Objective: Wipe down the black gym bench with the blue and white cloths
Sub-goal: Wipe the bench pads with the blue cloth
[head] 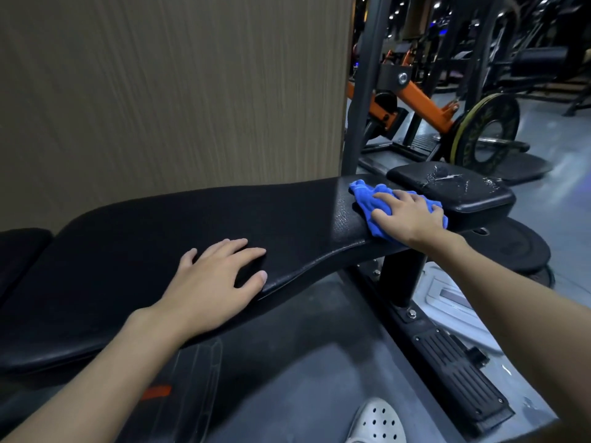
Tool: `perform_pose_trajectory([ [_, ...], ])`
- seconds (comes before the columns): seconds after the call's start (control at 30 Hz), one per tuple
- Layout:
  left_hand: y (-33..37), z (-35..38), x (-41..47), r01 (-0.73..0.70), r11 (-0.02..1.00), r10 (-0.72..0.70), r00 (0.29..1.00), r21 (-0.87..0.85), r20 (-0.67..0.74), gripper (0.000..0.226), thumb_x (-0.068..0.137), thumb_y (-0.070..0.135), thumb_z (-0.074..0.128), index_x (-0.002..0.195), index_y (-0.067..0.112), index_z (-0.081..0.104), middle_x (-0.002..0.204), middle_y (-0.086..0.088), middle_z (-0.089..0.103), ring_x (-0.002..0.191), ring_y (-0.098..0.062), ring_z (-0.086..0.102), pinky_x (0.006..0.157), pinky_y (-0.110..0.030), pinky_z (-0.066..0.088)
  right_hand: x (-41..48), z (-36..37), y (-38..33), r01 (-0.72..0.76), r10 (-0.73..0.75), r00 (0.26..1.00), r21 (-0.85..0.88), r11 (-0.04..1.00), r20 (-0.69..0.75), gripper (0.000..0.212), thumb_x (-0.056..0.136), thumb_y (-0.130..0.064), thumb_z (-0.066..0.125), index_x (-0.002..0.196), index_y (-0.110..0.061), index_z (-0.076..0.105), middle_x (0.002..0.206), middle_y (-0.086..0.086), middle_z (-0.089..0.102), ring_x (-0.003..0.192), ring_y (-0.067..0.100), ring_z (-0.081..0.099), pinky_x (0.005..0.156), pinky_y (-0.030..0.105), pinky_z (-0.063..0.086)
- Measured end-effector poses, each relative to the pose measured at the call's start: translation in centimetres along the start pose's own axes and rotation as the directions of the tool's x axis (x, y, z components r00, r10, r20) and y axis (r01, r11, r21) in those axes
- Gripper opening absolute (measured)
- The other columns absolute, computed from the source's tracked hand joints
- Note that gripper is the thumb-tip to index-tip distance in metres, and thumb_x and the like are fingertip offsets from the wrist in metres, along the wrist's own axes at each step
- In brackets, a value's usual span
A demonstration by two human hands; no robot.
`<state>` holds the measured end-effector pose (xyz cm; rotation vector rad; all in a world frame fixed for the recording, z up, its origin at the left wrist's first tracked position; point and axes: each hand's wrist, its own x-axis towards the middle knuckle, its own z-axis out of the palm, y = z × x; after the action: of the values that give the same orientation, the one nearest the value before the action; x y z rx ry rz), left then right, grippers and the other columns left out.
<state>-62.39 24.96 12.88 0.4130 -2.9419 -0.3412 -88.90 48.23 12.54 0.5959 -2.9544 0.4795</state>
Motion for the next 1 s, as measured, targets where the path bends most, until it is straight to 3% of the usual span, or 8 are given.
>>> perform_pose_trajectory([
  [0.17, -2.9, -1.6, -2.3, 0.049, 0.999, -0.048, 0.998, 0.017, -0.04, 0.049, 0.093, 0.058, 0.034, 0.14, 0.045, 0.042, 0.155, 0.015, 0.028, 0.144, -0.005, 0.019, 0.118, -0.048, 0.013, -2.9, 0.9, -3.9, 0.07, -0.069, 0.997, -0.023, 0.997, 0.028, 0.069, 0.073, -0.057, 0.023, 0.14, -0.048, 0.04, 0.155, -0.005, 0.033, 0.143, 0.025, 0.023, 0.111, 0.058, 0.015],
  [0.53, -12.4, -4.5, -9.8, 0.187, 0.982, -0.185, 0.981, 0.023, -0.064, 0.053, 0.093, 0.06, 0.035, 0.143, 0.043, 0.039, 0.156, 0.016, 0.028, 0.145, -0.006, 0.018, 0.118, -0.048, 0.015, -13.6, 4.4, -19.2, 0.335, -0.335, 0.94, 0.006, 0.942, 0.06, 0.067, 0.076, -0.058, 0.022, 0.141, -0.048, 0.038, 0.159, -0.005, 0.027, 0.145, 0.025, 0.02, 0.113, 0.059, 0.01],
  [0.77, -16.9, -5.3, -14.1, 0.223, 0.974, -0.225, 0.955, -0.033, -0.193, 0.044, 0.095, 0.049, 0.042, 0.135, 0.036, 0.051, 0.146, 0.015, 0.041, 0.136, -0.007, 0.034, 0.112, -0.042, 0.027, -19.6, 6.9, -27.6, 0.334, -0.335, 0.942, -0.067, 0.94, -0.003, 0.07, 0.08, -0.061, 0.009, 0.139, -0.04, 0.04, 0.158, 0.004, 0.028, 0.142, 0.033, 0.021, 0.107, 0.064, 0.015],
  [0.87, -18.2, -5.2, -15.0, 0.235, 0.97, -0.242, 0.941, -0.055, -0.235, 0.04, 0.095, 0.049, 0.043, 0.132, 0.038, 0.054, 0.144, 0.017, 0.044, 0.134, -0.004, 0.036, 0.114, -0.044, 0.023, -20.4, 6.7, -30.1, 0.422, -0.417, 0.904, -0.045, 0.905, 0.097, 0.064, 0.091, -0.07, 0.018, 0.146, -0.039, 0.026, 0.162, 0.01, 0.016, 0.145, 0.038, 0.016, 0.108, 0.067, 0.012],
  [1.0, -19.7, -5.2, -15.6, 0.301, 0.952, -0.306, 0.924, -0.057, -0.23, 0.04, 0.095, 0.052, 0.041, 0.132, 0.044, 0.051, 0.144, 0.023, 0.04, 0.139, -0.003, 0.027, 0.117, -0.055, 0.004, -19.3, 5.4, -29.4, 0.602, -0.586, 0.795, -0.089, 0.794, 0.155, 0.071, 0.086, -0.078, 0.015, 0.15, -0.047, 0.013, 0.165, 0.004, 0.006, 0.149, 0.035, 0.006, 0.112, 0.065, 0.009],
])
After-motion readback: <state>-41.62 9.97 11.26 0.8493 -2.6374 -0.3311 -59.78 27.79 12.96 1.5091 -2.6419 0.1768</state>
